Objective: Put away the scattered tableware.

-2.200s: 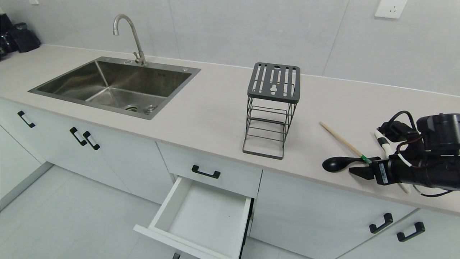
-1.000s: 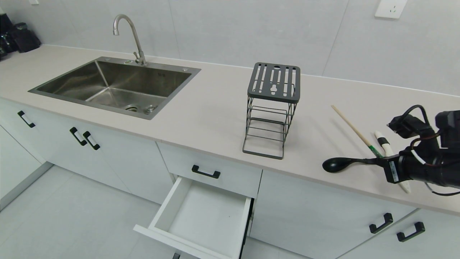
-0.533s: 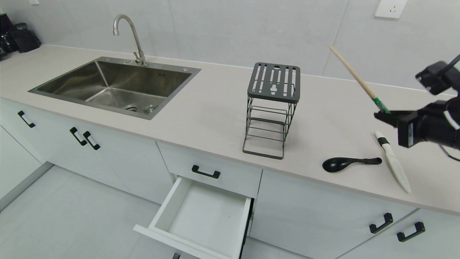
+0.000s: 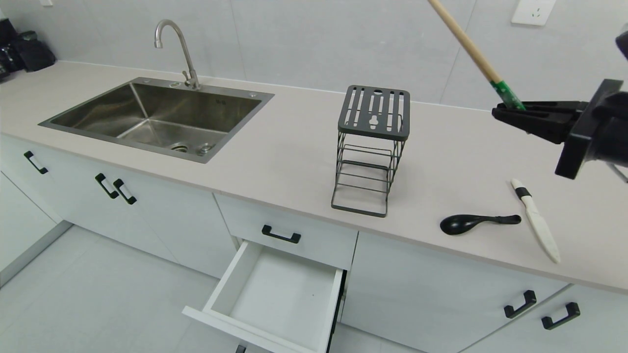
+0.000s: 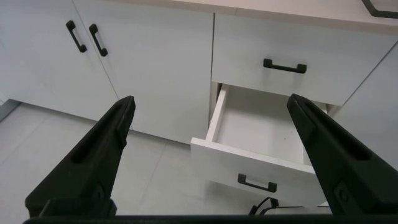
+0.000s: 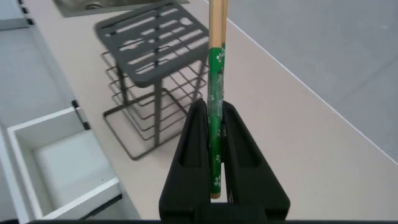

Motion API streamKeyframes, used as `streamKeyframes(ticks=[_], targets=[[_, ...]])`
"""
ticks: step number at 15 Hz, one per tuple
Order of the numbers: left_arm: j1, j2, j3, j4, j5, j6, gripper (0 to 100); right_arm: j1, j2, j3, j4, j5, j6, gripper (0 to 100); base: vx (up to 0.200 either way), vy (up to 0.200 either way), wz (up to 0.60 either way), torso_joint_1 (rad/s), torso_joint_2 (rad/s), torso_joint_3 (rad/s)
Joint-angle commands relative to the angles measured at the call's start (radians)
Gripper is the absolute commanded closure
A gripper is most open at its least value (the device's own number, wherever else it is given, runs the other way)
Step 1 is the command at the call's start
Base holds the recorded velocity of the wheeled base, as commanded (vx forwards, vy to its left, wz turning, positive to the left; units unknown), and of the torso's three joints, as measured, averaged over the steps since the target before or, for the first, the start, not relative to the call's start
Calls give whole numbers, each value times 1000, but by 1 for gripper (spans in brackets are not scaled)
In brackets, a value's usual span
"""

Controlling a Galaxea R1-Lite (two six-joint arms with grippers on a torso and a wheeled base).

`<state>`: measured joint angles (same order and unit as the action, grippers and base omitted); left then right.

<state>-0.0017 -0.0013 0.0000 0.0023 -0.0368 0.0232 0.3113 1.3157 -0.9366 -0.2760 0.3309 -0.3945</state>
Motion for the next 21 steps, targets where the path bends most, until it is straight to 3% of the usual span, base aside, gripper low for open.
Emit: streamKeyframes(ticks=[1,7,10,17,18,21], targets=[[0,1,0,-1,0,0,0,88,-23,73,1,33,-9,100,0,0,0,0,0,0],[0,1,0,1,0,0,0,261,-10,113,50,42,-7,100,0,0,0,0,0,0],[0,1,0,1,0,0,0,364,36,228,69,83,-6,100,0,0,0,0,0,0],[0,1,0,1,0,0,0,443,192,277,63,82,43,100,0,0,0,0,0,0],[0,1,0,-1,0,0,0,463,221,275,17,83,111,100,0,0,0,0,0,0],[0,1,0,-1,2,0,0,485,270,214,-14,80,108,100,0,0,0,0,0,0]])
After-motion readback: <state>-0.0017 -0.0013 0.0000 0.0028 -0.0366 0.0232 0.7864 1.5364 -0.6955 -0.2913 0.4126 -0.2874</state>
